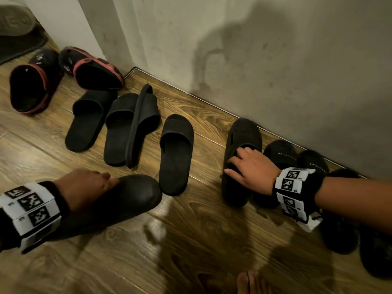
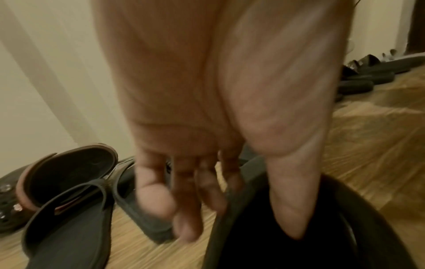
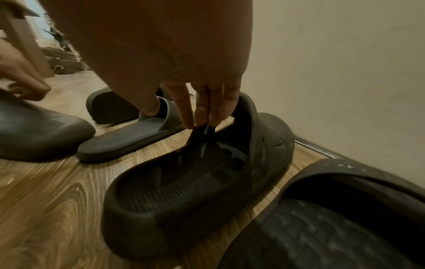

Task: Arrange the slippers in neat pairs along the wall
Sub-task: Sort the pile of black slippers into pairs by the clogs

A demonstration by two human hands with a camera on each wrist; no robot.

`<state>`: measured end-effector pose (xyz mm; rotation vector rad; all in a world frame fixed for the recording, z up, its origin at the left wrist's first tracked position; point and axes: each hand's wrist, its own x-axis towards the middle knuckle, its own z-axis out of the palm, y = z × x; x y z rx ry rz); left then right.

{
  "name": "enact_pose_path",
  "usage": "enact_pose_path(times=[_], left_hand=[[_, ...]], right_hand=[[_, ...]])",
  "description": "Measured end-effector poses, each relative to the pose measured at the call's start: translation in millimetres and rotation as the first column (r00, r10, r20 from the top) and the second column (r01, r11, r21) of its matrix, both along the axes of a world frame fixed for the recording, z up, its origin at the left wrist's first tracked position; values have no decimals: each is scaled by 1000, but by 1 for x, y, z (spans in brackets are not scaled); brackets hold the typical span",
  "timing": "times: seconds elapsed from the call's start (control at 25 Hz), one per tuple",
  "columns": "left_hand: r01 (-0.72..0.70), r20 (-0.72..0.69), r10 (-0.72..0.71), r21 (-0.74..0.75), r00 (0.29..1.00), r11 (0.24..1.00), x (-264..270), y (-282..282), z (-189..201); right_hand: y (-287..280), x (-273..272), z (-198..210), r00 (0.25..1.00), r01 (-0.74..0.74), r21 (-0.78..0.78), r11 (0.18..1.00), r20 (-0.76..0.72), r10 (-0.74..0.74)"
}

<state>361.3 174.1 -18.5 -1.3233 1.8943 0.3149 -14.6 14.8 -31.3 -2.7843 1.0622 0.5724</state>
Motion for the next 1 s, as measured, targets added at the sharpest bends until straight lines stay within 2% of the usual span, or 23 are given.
enact_pose_path(times=[0.08,0.2,0.4,0.56,0.64,0.84,1.0], left_hand=[[19,-87,-20,-14,996,1000,2,-5,8],[-66,-262,67,11,963,998,6,-10,30],[-259,-593,143,-115,792,959,-23,-31,69],[-263,-704,43,-207,709,942,-62,-68,74],[-228,-684,-24,-277,729,933,-81,-91,65],[-198,-469,-29,-427,883,882,-132,-141,30],[-179,-393,-42,-510,919,842,-163,-173,9]], right_hand=[[2,2,2,1000,-15,-46,999,-21,14],[1,7,4,1000,2,-60,998,-18,-3],[-6,9,12,999,22,-175,984,30,-17],[-16,11,9,999,-1,-64,998,38,3],[-20,11,7,999,-26,-44,999,21,27],[-28,6,9,995,-96,-76,992,-37,94],[-33,2,2,998,-59,-66,996,1,59]])
